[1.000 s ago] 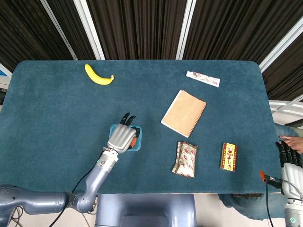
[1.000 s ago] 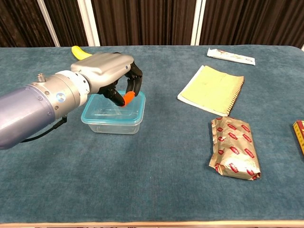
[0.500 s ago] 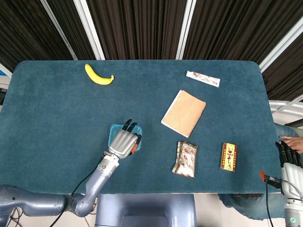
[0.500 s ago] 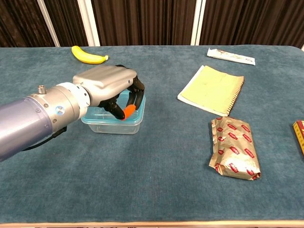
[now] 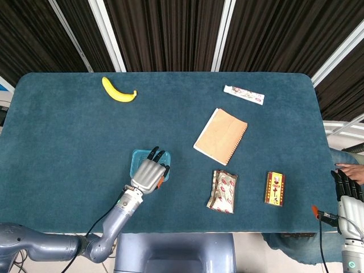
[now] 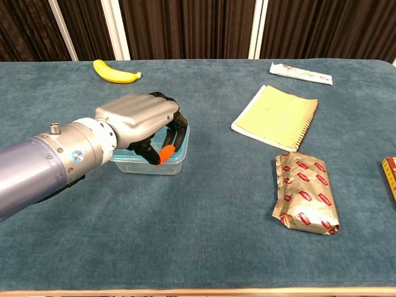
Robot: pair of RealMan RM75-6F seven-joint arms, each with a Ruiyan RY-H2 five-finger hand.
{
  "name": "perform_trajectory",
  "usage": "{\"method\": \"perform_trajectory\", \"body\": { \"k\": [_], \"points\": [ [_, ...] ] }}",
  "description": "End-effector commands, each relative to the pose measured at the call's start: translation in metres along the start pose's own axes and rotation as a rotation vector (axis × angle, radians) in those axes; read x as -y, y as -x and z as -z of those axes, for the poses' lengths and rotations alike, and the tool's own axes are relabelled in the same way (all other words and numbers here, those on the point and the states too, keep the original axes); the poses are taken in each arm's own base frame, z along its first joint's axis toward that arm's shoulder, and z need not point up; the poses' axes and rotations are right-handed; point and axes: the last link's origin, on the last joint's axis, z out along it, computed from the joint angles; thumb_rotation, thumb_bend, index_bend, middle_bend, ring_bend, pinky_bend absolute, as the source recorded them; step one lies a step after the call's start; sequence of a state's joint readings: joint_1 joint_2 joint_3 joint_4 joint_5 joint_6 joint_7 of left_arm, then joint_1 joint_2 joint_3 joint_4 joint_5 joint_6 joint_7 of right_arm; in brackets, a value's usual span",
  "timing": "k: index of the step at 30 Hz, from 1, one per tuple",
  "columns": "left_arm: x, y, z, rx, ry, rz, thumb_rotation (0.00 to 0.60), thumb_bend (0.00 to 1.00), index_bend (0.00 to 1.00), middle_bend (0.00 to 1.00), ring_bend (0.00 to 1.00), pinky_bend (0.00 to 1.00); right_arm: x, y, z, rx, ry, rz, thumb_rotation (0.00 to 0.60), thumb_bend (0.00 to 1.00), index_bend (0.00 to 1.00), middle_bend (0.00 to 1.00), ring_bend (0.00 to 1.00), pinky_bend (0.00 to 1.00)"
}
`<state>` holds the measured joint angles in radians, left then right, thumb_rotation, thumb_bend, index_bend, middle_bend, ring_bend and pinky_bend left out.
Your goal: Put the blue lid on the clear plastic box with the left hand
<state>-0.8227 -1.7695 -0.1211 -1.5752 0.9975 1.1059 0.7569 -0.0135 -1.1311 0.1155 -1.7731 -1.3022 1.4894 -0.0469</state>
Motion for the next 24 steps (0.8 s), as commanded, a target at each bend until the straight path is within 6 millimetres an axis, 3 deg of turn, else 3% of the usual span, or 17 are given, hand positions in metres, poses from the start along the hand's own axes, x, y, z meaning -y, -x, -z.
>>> {"method": "perform_trajectory", "body": {
  "k": [1, 24],
  "points": [
    [0.0, 0.003, 0.0, 0.004, -0.001, -0.011, 0.6, 0.56, 0.69, 0.56, 0.09, 0.0, 0.0, 0.0, 0.0, 0.0, 0.0, 0.0, 0.6, 0.27, 0.04, 0.0, 0.0, 0.0],
    [0.005, 0.019, -0.002, 0.032, -0.019, -0.062, 0.6, 0.56, 0.69, 0.56, 0.09, 0.0, 0.0, -0.001, 0.0, 0.004, 0.002, -0.002, 0.6, 0.27, 0.04, 0.0, 0.0, 0.0]
  ]
}}
